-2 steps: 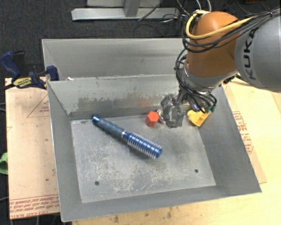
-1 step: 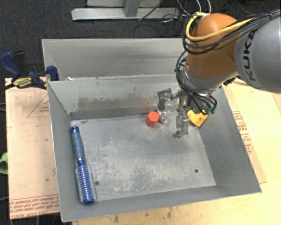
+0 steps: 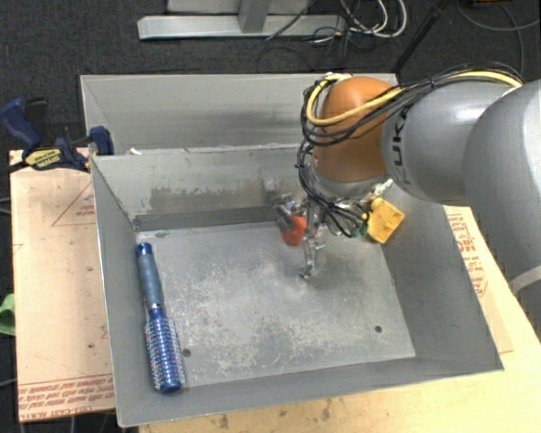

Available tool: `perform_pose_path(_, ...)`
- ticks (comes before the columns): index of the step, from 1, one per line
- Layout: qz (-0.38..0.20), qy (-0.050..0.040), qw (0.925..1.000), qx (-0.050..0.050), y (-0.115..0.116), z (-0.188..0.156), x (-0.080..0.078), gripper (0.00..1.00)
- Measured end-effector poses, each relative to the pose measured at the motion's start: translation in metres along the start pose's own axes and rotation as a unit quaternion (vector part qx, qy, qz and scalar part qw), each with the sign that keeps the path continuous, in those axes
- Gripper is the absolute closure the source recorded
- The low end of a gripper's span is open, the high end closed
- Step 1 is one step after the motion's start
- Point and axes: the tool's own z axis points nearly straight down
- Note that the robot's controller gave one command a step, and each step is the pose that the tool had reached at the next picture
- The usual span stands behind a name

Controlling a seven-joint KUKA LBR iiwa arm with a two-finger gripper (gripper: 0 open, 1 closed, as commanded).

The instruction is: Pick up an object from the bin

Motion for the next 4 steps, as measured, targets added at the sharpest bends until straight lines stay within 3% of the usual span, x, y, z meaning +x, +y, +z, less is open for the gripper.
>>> perform_pose_path(1,0.021,0.0010,0.9998,0.002,-0.053,-0.008,0.018,0.00)
perform_pose_path(2,0.036,0.0029,0.9993,0.000,-0.065,-0.012,0.025,0.00)
perform_pose_path(3,0.189,0.0035,0.9820,0.002,-0.104,-0.010,0.046,0.00)
perform_pose_path(4,0.188,0.0048,0.9822,0.002,-0.103,-0.009,0.047,1.00)
